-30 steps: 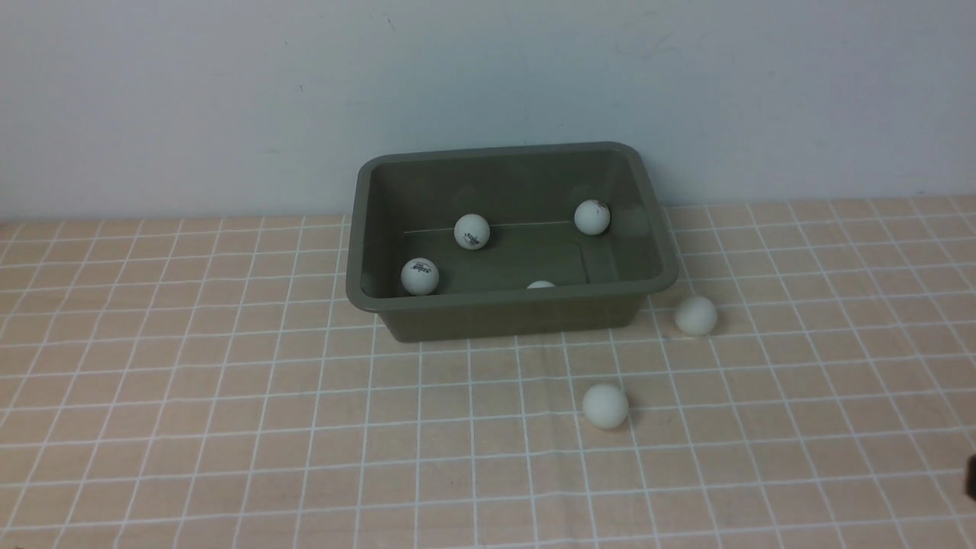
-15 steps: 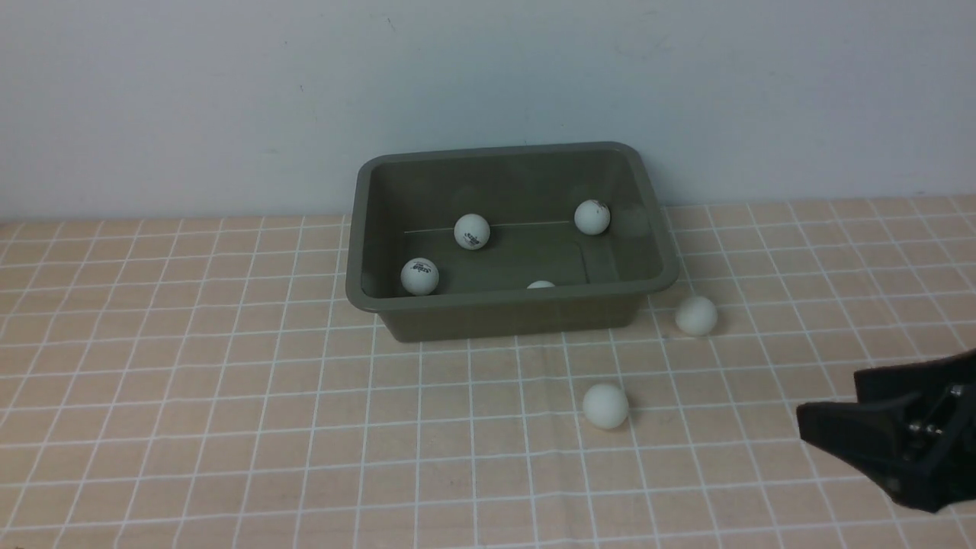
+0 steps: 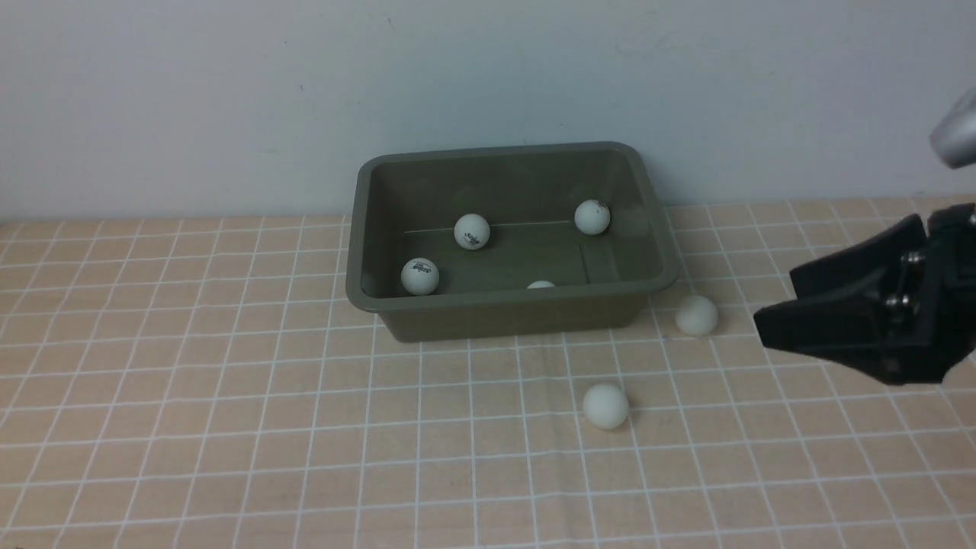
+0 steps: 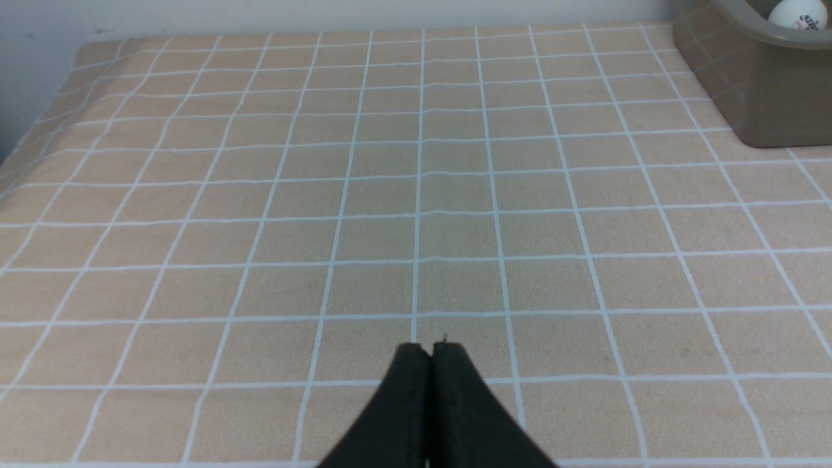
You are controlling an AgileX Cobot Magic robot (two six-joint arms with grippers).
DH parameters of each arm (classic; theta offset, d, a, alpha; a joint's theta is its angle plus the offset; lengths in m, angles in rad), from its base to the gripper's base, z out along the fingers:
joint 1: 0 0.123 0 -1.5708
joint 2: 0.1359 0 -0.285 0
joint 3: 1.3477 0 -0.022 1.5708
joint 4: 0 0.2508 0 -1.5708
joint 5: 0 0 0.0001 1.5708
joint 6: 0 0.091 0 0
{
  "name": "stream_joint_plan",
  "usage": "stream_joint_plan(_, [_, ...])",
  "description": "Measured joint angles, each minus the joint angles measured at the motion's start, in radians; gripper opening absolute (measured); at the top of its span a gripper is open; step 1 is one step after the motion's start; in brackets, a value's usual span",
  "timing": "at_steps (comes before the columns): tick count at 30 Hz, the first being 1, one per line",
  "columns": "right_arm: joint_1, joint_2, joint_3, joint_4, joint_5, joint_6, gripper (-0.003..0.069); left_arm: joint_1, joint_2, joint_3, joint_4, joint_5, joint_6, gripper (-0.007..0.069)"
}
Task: Put the table tennis balls into the box on the light coffee tablecloth.
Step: 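Reach for and grasp a ping pong ball on the table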
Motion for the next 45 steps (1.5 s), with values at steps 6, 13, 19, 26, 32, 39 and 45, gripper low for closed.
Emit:
stream_joint_plan(6, [0.052, 0.021, -0.059, 0.035, 0.066, -0.009, 0.0431, 0.0, 0.0, 0.0, 0.0, 0.0, 0.0, -0.0069])
stream_joint_plan(13, [0.302, 0.061, -0.059, -0.215, -0.167, 0.166, 0.043, 0.0, 0.0, 0.0, 0.0, 0.0, 0.0, -0.0069])
stream_joint_plan(19, [0.42, 0.134, -0.059, -0.414, -0.41, 0.531, 0.043, 0.0, 0.0, 0.0, 0.0, 0.0, 0.0, -0.0069])
stream_joint_plan(26, [0.5, 0.304, -0.059, -0.569, -0.543, 0.764, 0.0444, 0.0, 0.0, 0.0, 0.0, 0.0, 0.0, -0.0069])
stream_joint_plan(32, [0.529, 0.433, -0.059, -0.575, -0.637, 0.873, 0.0459, 0.0, 0.0, 0.0, 0.0, 0.0, 0.0, -0.0069])
stream_joint_plan(39, [0.529, 0.528, -0.059, -0.579, -0.68, 0.893, 0.0461, 0.0, 0.0, 0.0, 0.0, 0.0, 0.0, -0.0069])
stream_joint_plan(45, [0.529, 0.58, -0.07, -0.579, -0.752, 0.893, 0.0461, 0.0, 0.0, 0.0, 0.0, -0.001, 0.006, -0.0069])
